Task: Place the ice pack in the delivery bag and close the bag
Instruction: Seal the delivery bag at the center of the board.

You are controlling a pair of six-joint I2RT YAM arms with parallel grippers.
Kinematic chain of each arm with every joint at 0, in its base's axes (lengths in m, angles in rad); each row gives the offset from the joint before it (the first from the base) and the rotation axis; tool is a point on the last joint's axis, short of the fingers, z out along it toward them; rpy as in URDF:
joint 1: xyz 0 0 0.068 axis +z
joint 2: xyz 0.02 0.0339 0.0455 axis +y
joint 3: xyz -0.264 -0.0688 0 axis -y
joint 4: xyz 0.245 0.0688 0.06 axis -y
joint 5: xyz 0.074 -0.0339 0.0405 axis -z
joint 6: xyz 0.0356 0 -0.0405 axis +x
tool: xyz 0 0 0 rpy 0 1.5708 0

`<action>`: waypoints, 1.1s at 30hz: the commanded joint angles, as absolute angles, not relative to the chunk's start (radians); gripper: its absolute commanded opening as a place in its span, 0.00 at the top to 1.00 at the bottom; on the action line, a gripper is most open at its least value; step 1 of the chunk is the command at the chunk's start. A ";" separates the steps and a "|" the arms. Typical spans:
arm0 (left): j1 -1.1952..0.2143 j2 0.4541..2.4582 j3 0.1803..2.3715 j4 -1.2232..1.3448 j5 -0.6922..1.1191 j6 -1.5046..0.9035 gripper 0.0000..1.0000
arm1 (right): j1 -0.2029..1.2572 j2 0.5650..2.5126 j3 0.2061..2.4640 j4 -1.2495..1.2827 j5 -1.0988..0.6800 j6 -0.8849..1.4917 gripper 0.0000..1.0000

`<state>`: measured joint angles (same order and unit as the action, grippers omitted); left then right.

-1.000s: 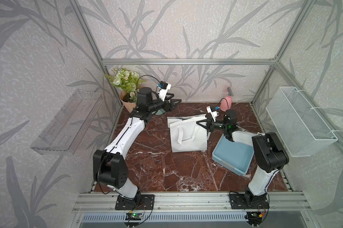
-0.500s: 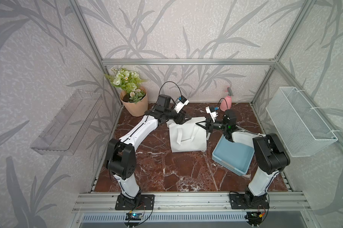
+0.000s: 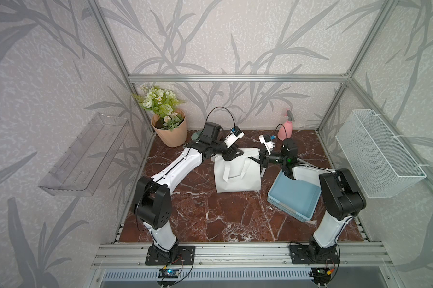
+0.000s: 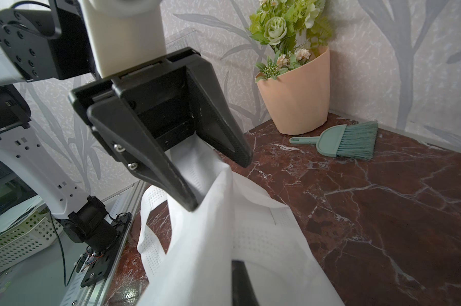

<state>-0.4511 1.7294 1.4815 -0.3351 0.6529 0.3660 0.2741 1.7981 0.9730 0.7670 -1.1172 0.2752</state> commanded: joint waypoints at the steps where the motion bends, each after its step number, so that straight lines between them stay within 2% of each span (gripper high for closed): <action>1: -0.467 1.732 1.444 -0.374 0.609 0.396 0.55 | 0.296 1.761 0.972 0.760 -1.113 0.258 1.00; 2: -0.469 1.733 1.441 -0.369 0.611 0.395 0.58 | 0.296 1.759 0.970 0.758 -1.111 0.254 1.00; 6: -0.474 1.739 1.430 -0.358 0.577 0.396 0.61 | 0.296 1.742 0.964 0.714 -1.099 0.232 1.00; 8: -0.474 1.737 1.425 -0.351 0.553 0.400 0.68 | 0.296 1.732 0.957 0.702 -1.092 0.229 0.97; 10: -0.475 1.736 1.419 -0.342 0.530 0.399 0.68 | 0.296 1.717 0.942 0.692 -1.072 0.223 0.73; 12: -0.476 1.734 1.415 -0.337 0.525 0.401 0.68 | 0.296 1.710 0.918 0.685 -1.052 0.217 0.55; 22: -0.480 1.723 1.376 -0.310 0.531 0.401 0.66 | 0.295 1.500 0.783 0.560 -0.956 0.142 0.30; 33: -0.482 1.695 1.359 -0.301 0.561 0.408 0.63 | 0.294 1.578 0.925 0.510 -0.904 0.192 0.28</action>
<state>-0.4778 1.7184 1.3918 -0.2337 0.5526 0.3939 0.2897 1.5547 0.8860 0.5255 -0.9127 0.1776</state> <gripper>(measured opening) 0.365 0.725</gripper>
